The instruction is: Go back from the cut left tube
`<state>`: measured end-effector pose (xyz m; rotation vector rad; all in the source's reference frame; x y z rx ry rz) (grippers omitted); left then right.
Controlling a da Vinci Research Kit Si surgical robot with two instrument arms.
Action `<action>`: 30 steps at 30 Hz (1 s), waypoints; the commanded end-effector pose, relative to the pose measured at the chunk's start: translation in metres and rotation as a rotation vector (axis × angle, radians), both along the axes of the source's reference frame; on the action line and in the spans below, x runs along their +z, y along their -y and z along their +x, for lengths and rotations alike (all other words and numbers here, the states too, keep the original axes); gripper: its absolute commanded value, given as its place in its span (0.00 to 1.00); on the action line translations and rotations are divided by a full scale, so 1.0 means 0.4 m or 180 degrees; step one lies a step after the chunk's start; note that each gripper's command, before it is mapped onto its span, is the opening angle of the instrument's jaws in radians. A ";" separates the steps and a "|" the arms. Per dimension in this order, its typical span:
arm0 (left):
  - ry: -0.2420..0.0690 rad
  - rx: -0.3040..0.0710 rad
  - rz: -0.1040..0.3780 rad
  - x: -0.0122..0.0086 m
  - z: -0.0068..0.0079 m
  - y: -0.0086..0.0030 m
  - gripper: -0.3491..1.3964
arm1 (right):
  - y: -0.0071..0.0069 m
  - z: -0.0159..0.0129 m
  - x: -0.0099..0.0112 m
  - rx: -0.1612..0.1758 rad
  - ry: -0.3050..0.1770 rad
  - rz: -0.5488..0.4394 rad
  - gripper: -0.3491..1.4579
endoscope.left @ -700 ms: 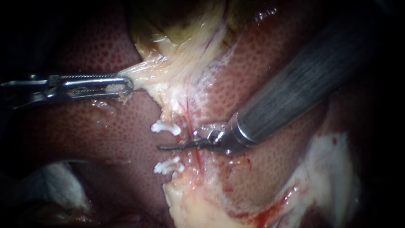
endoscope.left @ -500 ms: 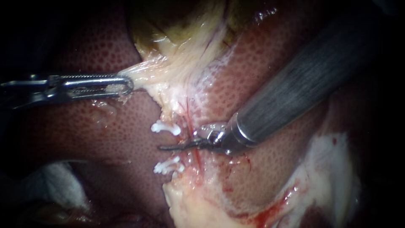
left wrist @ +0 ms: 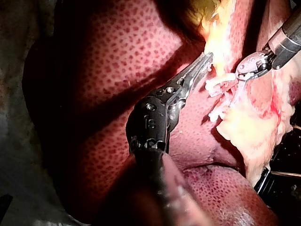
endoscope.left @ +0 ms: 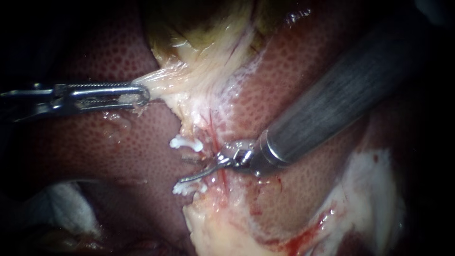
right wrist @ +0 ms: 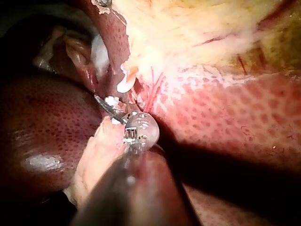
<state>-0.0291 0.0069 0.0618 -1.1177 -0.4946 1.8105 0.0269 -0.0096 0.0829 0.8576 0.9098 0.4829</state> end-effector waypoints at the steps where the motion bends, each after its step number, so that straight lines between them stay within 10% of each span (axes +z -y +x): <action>1: 0.0000 0.0000 0.0001 0.0001 0.0000 0.0000 0.00 | 0.0002 -0.0005 -0.0005 -0.0017 -0.0032 -0.0045 0.92; 6: -0.0005 -0.0007 -0.0001 0.0002 0.0002 -0.0002 0.00 | 0.0025 -0.0058 -0.0032 -0.0181 -0.0207 -0.0364 0.97; 10: -0.0011 -0.0015 -0.0003 0.0005 0.0004 -0.0005 0.00 | 0.0021 -0.0132 -0.0061 -0.0055 -0.0139 -0.0651 0.98; 22: -0.0013 -0.0018 -0.0003 0.0006 0.0004 -0.0006 0.00 | -0.0149 -0.0398 -0.0222 0.0075 -0.0083 -0.1090 0.98; 30: -0.0018 -0.0023 -0.0007 0.0011 -0.0003 -0.0003 0.00 | -0.0180 -0.0450 -0.0291 0.0200 -0.0025 -0.1293 0.98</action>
